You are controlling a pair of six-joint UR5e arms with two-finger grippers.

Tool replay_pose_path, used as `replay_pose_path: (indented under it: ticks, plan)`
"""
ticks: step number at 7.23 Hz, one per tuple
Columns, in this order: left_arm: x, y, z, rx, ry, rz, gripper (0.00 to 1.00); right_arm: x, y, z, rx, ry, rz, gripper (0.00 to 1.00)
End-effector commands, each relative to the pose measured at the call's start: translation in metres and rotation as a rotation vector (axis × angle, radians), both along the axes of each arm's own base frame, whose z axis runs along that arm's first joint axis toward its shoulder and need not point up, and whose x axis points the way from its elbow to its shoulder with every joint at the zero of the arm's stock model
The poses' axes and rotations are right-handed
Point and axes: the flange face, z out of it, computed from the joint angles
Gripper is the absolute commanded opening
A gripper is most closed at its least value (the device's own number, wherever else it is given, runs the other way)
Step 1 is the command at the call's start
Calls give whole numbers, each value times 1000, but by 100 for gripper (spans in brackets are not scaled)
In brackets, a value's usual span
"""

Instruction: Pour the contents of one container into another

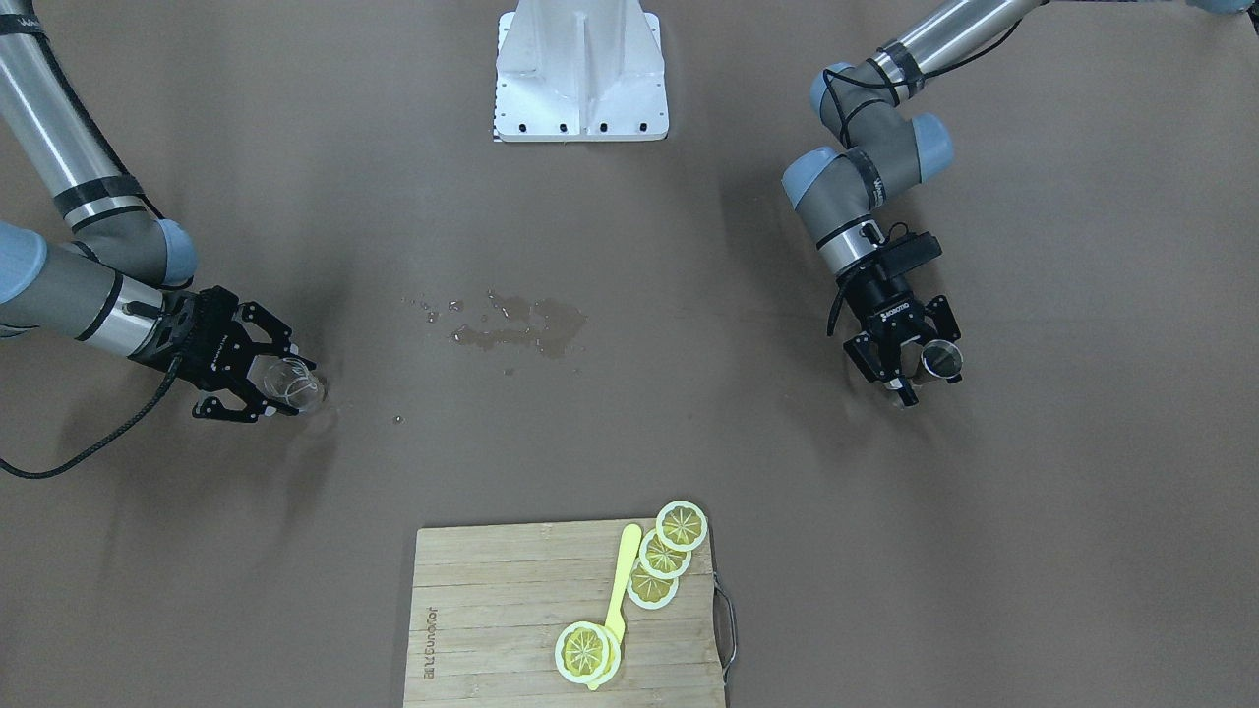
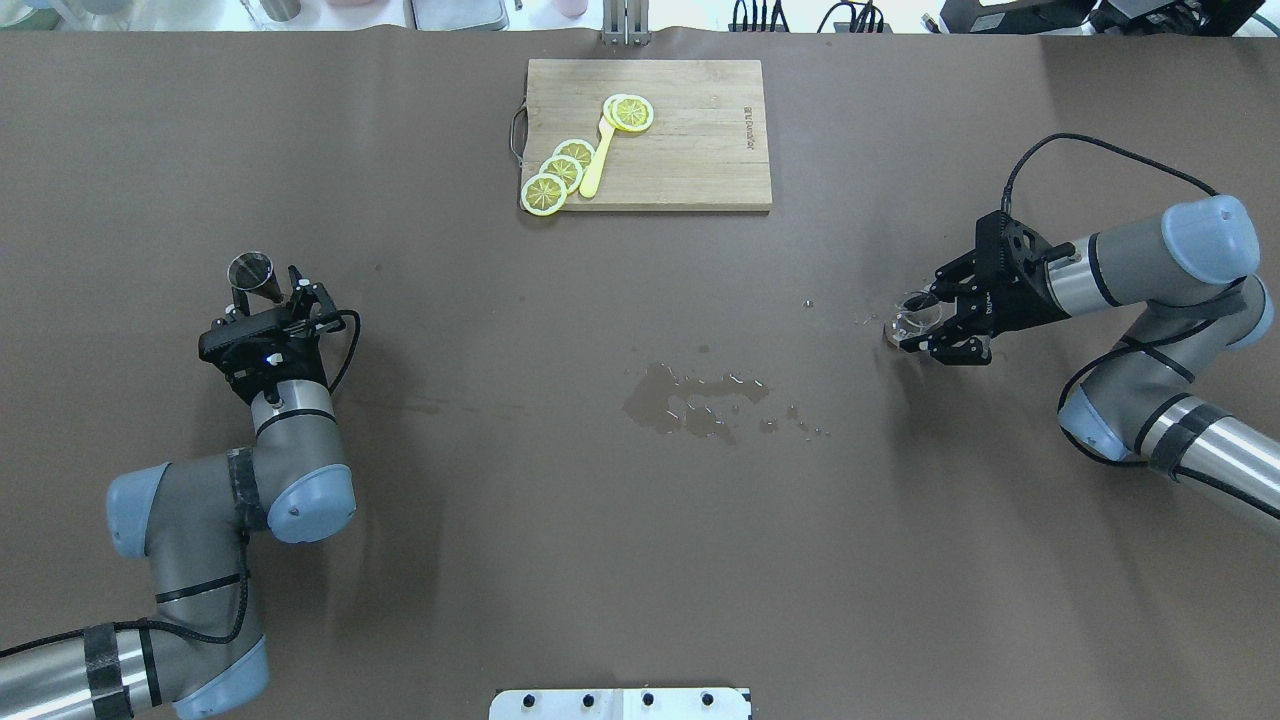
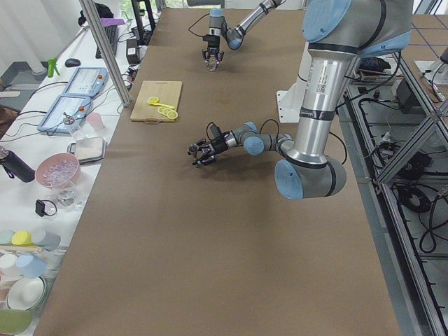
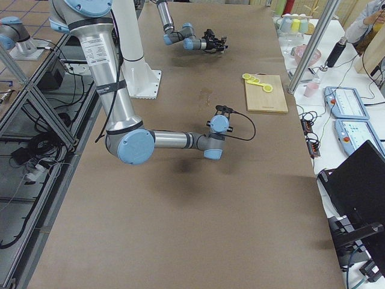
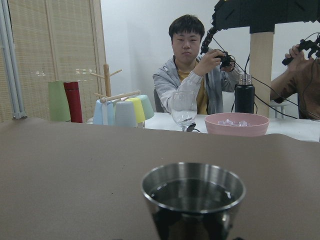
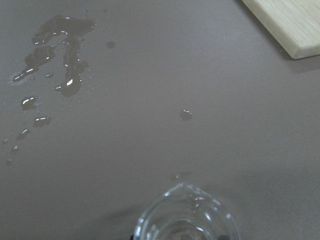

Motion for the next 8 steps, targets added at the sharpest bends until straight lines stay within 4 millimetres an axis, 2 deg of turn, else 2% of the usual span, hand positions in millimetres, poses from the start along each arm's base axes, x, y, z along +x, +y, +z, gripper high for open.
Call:
replay_pose_path:
  ticks: [1, 2, 3, 6, 8]
  plan:
    - [-2, -3, 0, -1, -5, -3, 43, 0, 0, 0, -3, 0, 1, 50]
    - [-3, -4, -1, -2, -6, -5, 19, 0, 0, -1, -2, -1, 1, 47]
    - [-7, -9, -2, 0, -10, -13, 0, 0, 0, -1, -1, -2, 1, 45]
    - [-35, -33, -15, -11, -66, -14, 0, 2, -2, -12, 7, -17, 7, 23]
    - [-37, -34, -27, 25, -28, -1, 0, 14, -7, -34, -47, -55, 38, 11]
